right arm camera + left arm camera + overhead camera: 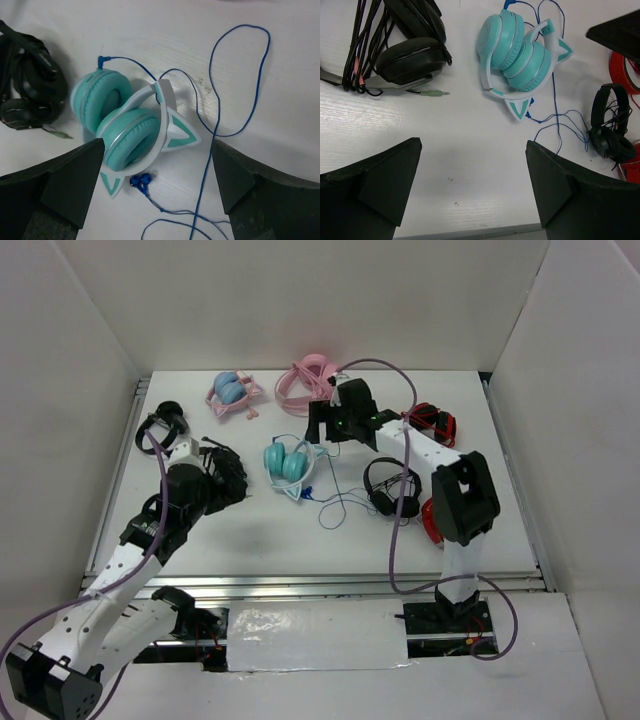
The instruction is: Wrap the headphones
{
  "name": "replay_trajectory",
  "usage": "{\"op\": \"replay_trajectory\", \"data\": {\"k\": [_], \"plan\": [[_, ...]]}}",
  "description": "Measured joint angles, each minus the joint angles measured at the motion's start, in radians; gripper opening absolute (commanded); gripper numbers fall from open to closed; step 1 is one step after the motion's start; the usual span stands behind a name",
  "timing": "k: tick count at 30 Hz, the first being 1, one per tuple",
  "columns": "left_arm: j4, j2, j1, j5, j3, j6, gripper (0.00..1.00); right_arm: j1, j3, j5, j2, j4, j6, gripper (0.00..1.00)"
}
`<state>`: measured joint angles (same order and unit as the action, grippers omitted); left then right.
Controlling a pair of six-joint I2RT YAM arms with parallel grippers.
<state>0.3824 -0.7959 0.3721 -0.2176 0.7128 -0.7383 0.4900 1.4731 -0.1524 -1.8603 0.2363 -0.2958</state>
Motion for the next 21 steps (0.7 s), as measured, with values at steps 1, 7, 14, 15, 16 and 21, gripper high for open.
{"op": "replay_trajectory", "data": {"k": [1, 7, 14, 15, 16, 21], "plan": [[-0.001, -0.001, 0.000, 0.006, -0.004, 0.003, 0.99, 0.004, 0.024, 0.000, -0.035, 0.005, 0.004, 0.92], [-0.005, -0.014, 0.004, 0.014, -0.006, 0.006, 0.99, 0.034, 0.111, 0.033, -0.185, 0.025, 0.037, 0.91], [-0.010, -0.035, 0.005, 0.018, -0.006, 0.007, 0.99, 0.040, 0.215, 0.093, -0.285, 0.077, 0.082, 0.92], [-0.010, -0.041, 0.005, 0.021, -0.006, 0.008, 0.99, 0.040, 0.233, 0.099, -0.301, 0.082, 0.085, 0.92], [-0.010, -0.045, 0.005, 0.022, -0.006, 0.009, 0.99, 0.040, 0.244, 0.105, -0.311, 0.090, 0.089, 0.92], [-0.011, -0.054, 0.005, 0.025, -0.006, 0.017, 0.99, 0.043, 0.285, 0.138, -0.361, 0.142, 0.102, 0.85]]}}
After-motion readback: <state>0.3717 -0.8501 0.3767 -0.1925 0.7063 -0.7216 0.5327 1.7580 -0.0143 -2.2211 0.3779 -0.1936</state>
